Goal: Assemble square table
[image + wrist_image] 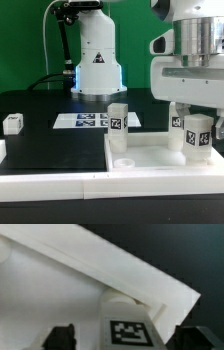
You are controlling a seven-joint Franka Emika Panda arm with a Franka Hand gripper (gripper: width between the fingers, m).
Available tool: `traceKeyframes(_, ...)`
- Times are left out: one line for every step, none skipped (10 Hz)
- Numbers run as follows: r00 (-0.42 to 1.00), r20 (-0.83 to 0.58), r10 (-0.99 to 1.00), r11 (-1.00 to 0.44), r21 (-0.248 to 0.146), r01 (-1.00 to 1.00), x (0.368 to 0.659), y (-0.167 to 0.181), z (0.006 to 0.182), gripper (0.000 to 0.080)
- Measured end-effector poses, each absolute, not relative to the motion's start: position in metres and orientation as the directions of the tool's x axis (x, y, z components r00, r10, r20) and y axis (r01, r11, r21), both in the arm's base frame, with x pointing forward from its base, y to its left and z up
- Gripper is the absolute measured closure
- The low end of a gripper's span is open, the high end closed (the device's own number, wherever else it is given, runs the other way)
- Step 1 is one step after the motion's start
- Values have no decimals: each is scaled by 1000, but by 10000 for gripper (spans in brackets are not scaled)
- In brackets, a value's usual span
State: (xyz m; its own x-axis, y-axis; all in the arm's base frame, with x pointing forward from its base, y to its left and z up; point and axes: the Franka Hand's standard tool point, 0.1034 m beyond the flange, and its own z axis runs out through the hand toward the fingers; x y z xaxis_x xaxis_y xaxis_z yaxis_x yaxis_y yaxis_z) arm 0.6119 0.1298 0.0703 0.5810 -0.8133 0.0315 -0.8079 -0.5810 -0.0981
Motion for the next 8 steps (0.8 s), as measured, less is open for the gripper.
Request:
traceKeyframes(616, 35, -787, -616, -97, -782, 613, 130, 72, 167)
traceKeyframes(678, 41, -734, -678, -92, -729, 613, 131, 72, 167)
traceKeyframes(762, 52, -645, -763, -86, -640, 613, 131, 72, 155)
traceKeyframes(835, 62, -547, -836, -79, -542, 614, 129, 72, 151)
traceKeyframes(871, 67, -487, -873, -75, -482, 614, 127, 72, 151)
traceKeyframes(922, 74, -379, -925, -66, -375, 614, 125, 72, 151)
traceKeyframes(961, 77, -267, -963, -50, -264, 614, 126, 72, 151)
traceKeyframes(979, 81, -186, -982, -40, -183, 614, 127, 72, 151)
